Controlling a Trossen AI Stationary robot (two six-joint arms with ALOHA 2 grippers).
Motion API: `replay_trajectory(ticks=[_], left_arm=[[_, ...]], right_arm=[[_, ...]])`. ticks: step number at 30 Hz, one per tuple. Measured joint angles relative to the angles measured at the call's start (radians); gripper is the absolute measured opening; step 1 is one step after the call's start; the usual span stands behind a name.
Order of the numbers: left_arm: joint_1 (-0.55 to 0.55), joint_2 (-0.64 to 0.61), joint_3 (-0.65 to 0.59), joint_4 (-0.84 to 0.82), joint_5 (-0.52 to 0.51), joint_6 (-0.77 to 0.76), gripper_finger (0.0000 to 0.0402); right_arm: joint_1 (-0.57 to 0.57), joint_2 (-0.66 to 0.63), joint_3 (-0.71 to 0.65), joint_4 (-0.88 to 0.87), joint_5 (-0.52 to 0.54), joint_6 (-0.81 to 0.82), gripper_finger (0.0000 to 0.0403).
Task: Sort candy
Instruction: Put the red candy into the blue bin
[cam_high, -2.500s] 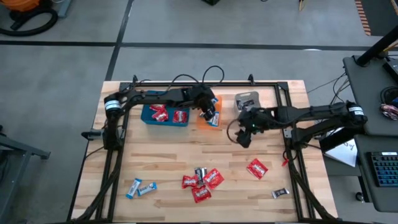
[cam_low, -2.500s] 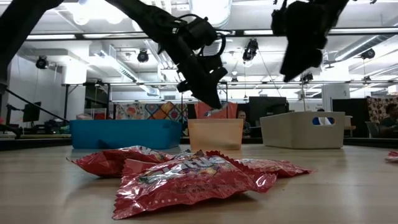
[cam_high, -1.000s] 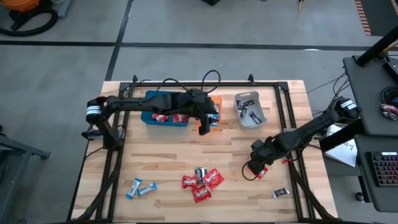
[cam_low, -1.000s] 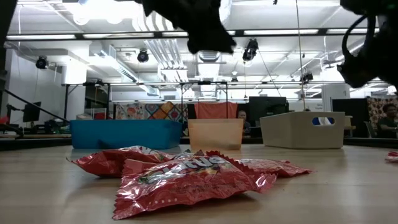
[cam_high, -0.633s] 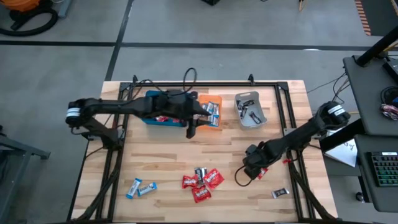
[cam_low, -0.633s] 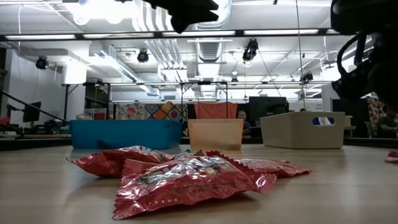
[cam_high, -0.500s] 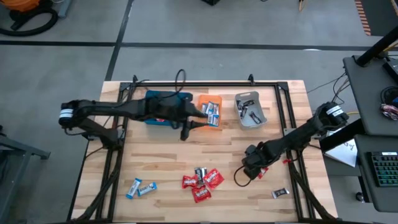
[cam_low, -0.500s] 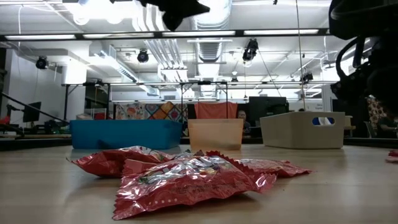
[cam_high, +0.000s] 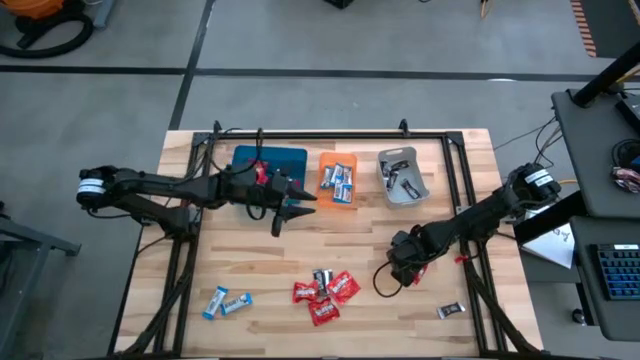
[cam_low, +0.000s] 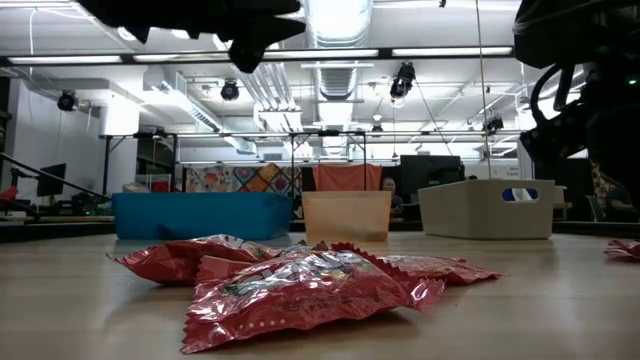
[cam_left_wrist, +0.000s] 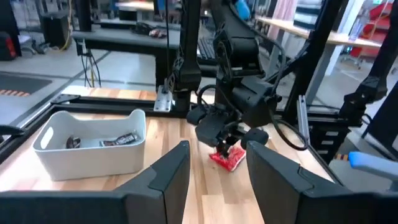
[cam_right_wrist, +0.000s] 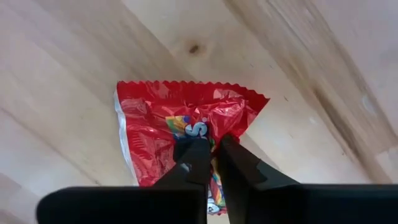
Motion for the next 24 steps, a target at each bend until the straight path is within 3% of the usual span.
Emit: replay_trajectory(ticks=[4,12,18,24], left_arm=[[0.000,0.012,-0.063,0.097,-0.001,-0.008,0.0142],[0.000,0.053,-0.121,0.217,-0.002,-0.019,0.0142],[0.000,0.118,-0.126,0.282,-0.002,-0.018,0.0142],[0.000,0.252,-0.079,0.381,-0.003,-0.019,0.0142]], right_arm=[[-0.002,-0.012,0.000,0.005,0.023,-0.052,0.0013],[-0.004,-0.132,-0.002,0.008,0.230,-0.096,0.0009],[-0.010,-0.257,-0.002,0.048,0.478,-0.140,0.0008],[-0.044,-0.329,-0.002,0.308,0.769,-0.378,0.0008]])
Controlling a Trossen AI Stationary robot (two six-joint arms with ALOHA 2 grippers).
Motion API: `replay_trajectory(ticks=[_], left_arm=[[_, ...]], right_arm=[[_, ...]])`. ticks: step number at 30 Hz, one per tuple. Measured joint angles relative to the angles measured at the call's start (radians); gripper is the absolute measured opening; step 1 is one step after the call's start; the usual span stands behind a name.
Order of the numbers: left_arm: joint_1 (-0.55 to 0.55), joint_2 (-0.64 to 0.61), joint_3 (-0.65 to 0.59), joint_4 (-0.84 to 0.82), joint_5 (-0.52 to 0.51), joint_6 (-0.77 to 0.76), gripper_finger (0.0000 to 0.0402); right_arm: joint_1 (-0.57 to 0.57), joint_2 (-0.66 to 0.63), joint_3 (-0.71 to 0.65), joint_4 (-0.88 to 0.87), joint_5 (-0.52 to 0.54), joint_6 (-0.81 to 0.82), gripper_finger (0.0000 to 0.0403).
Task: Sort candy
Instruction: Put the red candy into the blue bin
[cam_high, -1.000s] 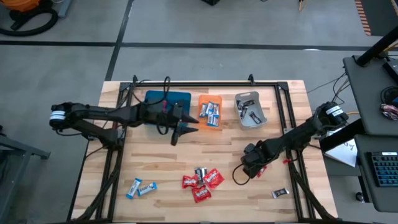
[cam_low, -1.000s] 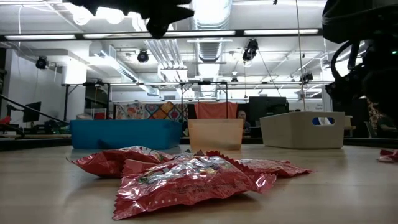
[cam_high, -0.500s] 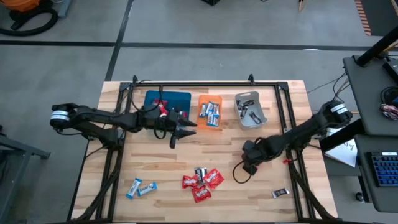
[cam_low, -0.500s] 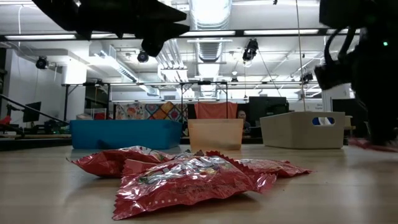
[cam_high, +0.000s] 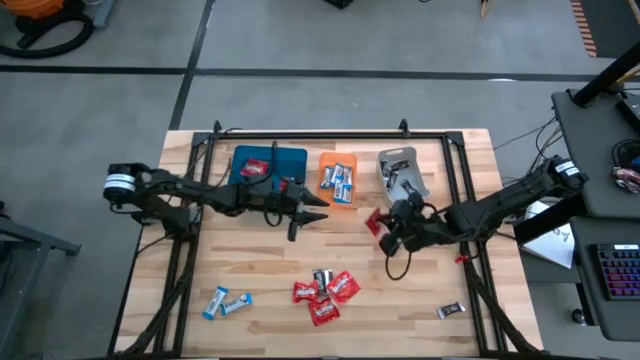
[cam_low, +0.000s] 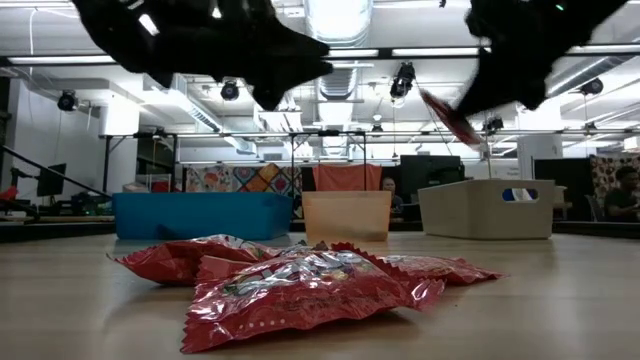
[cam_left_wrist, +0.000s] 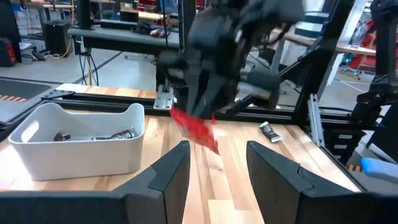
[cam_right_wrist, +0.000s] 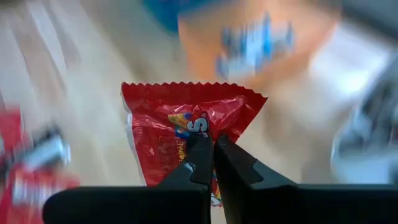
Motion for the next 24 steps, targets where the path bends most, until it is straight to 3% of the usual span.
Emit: replay_trajectory(ticks=[4,9,13,18,24], left_arm=[[0.000,0.088,0.060,0.015,-0.001,0.001,0.0142],[0.000,0.173,0.129,0.016,-0.008,0.001,0.0142],[0.000,0.212,0.175,0.017,-0.012,-0.003,0.0142],[0.000,0.220,0.183,0.015,-0.158,-0.027,0.0142],[0.000,0.218,0.182,0.018,-0.245,-0.038,0.0142]], right_arm=[[-0.028,-0.004,0.001,0.207,0.130,-0.224,0.0008],[-0.068,0.035,0.001,0.445,0.207,-0.427,0.0008],[-0.100,0.068,0.001,0.524,0.275,-0.481,0.0008],[-0.118,0.084,0.001,0.531,0.274,-0.485,0.0008],[-0.118,0.088,0.001,0.551,0.274,-0.493,0.0008]])
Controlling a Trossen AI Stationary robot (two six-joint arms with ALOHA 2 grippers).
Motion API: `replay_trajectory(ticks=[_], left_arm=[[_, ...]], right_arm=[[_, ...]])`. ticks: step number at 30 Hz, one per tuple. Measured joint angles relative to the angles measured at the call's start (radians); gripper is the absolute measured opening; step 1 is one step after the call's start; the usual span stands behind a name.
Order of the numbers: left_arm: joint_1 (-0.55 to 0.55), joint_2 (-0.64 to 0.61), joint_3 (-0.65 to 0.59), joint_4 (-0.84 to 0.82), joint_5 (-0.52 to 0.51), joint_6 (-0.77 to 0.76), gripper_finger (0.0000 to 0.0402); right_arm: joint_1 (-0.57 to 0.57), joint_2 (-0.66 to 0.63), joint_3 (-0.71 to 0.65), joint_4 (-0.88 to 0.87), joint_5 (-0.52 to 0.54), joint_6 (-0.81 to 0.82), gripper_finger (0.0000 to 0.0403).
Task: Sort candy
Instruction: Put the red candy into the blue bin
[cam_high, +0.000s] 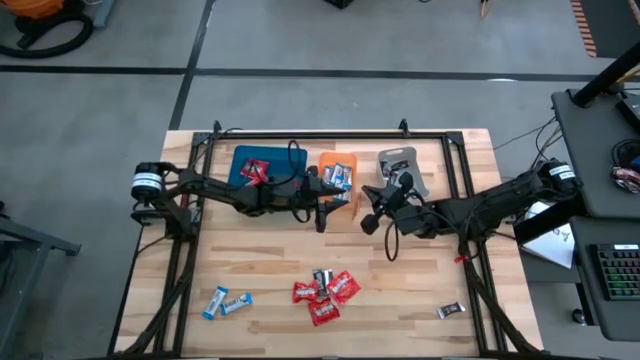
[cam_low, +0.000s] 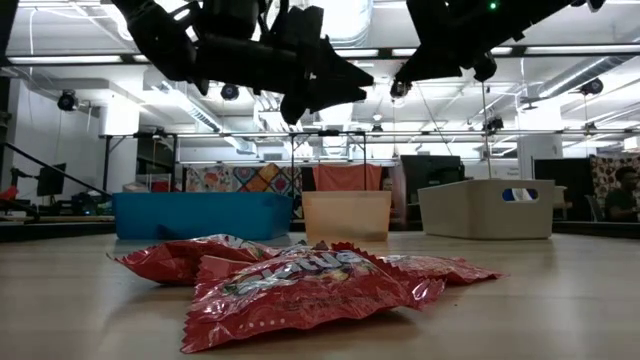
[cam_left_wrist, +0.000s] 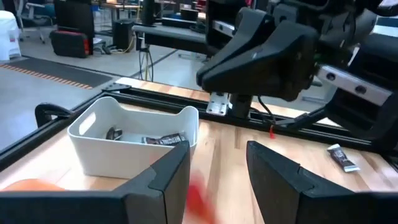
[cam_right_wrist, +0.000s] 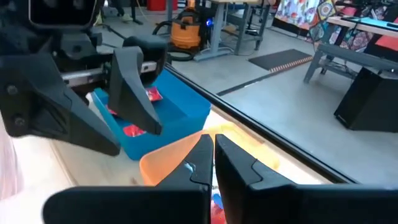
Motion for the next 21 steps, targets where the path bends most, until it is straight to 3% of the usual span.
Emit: replay_trajectory(ticks=[9,13,21], left_arm=[[0.002,-0.001,0.000,-0.066,-0.009,0.010,0.0142],[0.002,-0.001,0.000,-0.098,-0.009,0.019,0.0142],[0.002,-0.057,-0.001,-0.142,-0.008,0.062,0.0142]], right_arm=[[0.000,0.000,0.000,-0.005,-0.010,-0.025,0.0008],[-0.009,0.000,0.000,-0.060,-0.055,0.034,0.0008],[-0.099,0.019,0.000,-0.289,-0.373,0.196,0.0009]])
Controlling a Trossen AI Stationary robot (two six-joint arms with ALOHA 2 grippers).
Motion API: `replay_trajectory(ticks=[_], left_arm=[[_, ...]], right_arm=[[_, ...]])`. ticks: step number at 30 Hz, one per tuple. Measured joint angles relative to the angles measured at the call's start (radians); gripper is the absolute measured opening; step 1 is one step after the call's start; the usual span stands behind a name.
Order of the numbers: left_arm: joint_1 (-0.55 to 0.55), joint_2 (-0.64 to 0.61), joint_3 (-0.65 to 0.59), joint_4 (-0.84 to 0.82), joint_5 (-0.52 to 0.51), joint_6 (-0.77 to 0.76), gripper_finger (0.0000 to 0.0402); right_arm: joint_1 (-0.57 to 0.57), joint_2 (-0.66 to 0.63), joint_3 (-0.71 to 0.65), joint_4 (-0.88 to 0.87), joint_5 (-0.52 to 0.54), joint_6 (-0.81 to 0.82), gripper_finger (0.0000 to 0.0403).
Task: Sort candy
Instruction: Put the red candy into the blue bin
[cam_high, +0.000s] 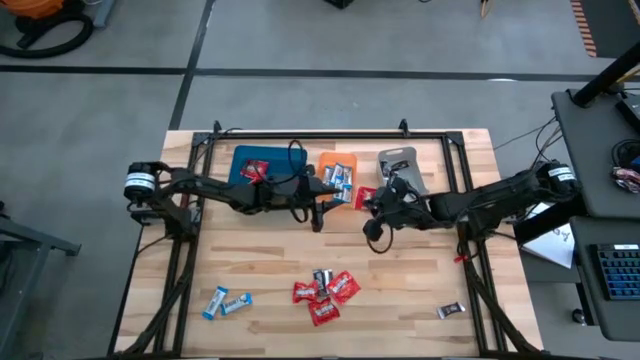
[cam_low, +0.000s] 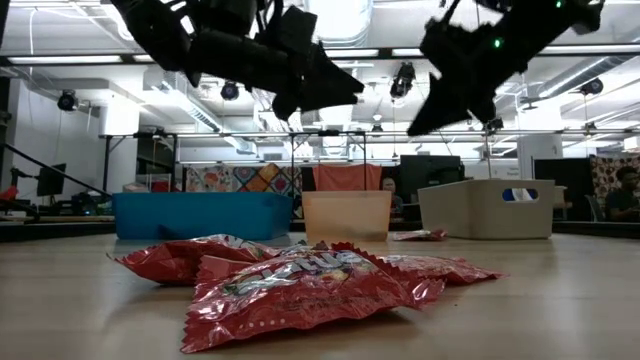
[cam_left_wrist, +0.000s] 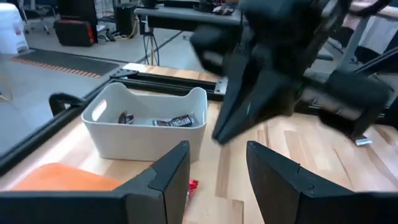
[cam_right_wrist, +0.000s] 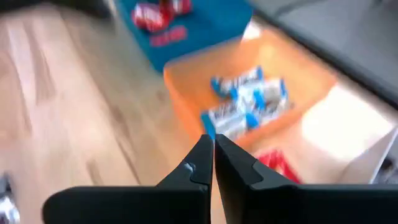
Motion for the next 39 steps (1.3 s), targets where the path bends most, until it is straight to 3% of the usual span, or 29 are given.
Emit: replay_trajectory(ticks=[10,15,21,29,39], left_arm=[[0.000,-0.233,-0.001,-0.182,0.000,0.064,0.0142],[0.000,-0.314,-0.001,-0.275,-0.014,0.079,0.0142],[0.000,-0.343,-0.003,-0.296,-0.046,0.108,0.0142],[0.000,-0.343,-0.006,-0.315,-0.053,0.131,0.0142],[0.000,-0.343,-0.007,-0.347,-0.053,0.139,0.0142]], right_arm=[[-0.078,0.167,0.000,-0.026,-0.021,0.005,0.0009],[-0.083,0.251,0.001,-0.018,0.030,0.021,0.0009],[-0.053,0.330,0.049,-0.014,0.047,0.046,0.0009],[0.006,0.422,0.067,-0.024,0.193,0.038,0.0009],[0.010,0.506,0.068,-0.010,0.263,-0.185,0.0009]])
